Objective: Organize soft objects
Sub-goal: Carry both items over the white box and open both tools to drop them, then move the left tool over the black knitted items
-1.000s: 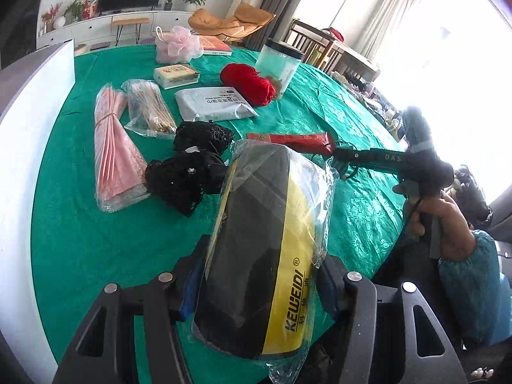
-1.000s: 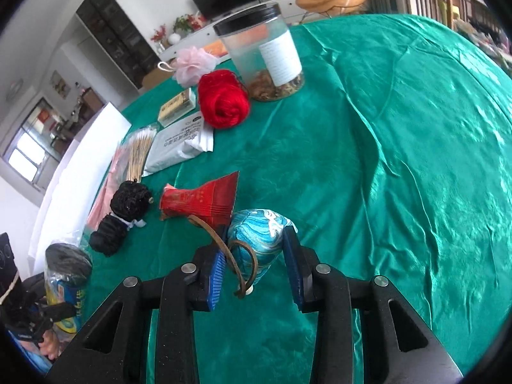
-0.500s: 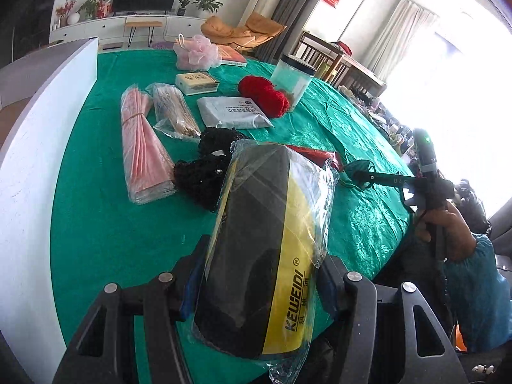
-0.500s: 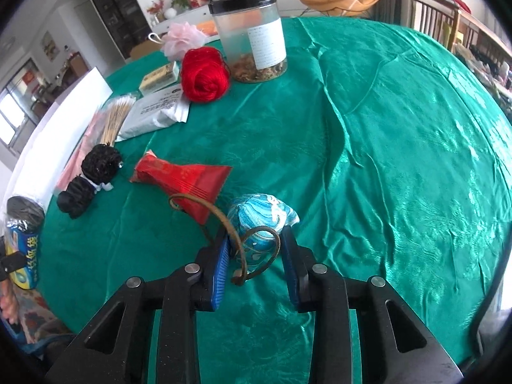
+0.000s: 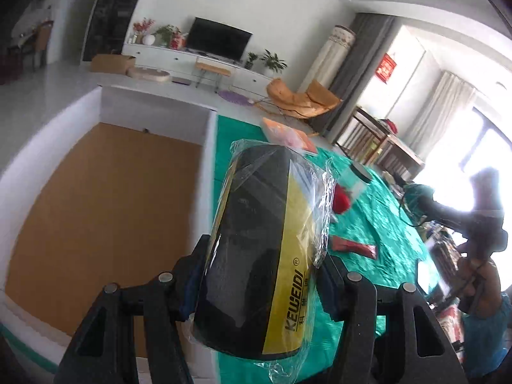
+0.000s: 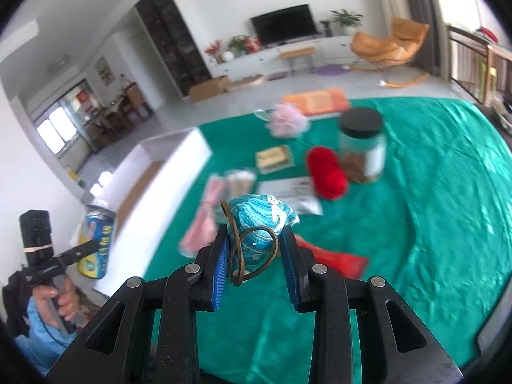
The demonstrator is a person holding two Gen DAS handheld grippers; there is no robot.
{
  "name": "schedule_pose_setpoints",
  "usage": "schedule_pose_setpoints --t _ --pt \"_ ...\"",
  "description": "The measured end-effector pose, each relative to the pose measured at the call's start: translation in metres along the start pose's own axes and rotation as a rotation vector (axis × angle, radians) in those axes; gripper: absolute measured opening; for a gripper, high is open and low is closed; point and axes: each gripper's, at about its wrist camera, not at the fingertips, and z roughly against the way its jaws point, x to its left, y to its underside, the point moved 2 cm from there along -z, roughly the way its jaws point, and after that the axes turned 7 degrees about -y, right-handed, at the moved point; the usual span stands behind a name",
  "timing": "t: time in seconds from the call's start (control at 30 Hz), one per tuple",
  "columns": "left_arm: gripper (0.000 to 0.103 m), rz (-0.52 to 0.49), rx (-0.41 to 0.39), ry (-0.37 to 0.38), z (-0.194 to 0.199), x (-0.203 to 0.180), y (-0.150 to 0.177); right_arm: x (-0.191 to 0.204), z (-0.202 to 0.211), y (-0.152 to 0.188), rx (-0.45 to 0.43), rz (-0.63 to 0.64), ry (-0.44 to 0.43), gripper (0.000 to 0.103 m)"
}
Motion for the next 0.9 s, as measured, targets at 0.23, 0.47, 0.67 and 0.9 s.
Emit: schedule_pose_setpoints --t 0.23,0.47,0.67,0.9 --pt "0.067 0.059 -0.02 -0.386 0.02 0.08 0.002 0.157 -0.114 -0.022 0.08 0.133 -0.302 0.036" --pt "0.097 0.059 -0.062 -0.438 0.009 0.078 0.016 0.142 -0.156 0.006 0.175 0.111 -0.243 0.083" --pt "0.099 -0.058 -0.077 -0.186 -0.003 -0.012 0.019 0.021 -0.108 0.058 0.05 0.088 0.081 0.083" --pt "0.103 -0.216 0.159 -0.037 -0.094 -0.115 0.088 -0.125 -0.05 0.14 -0.004 -0.102 0.523 0.083"
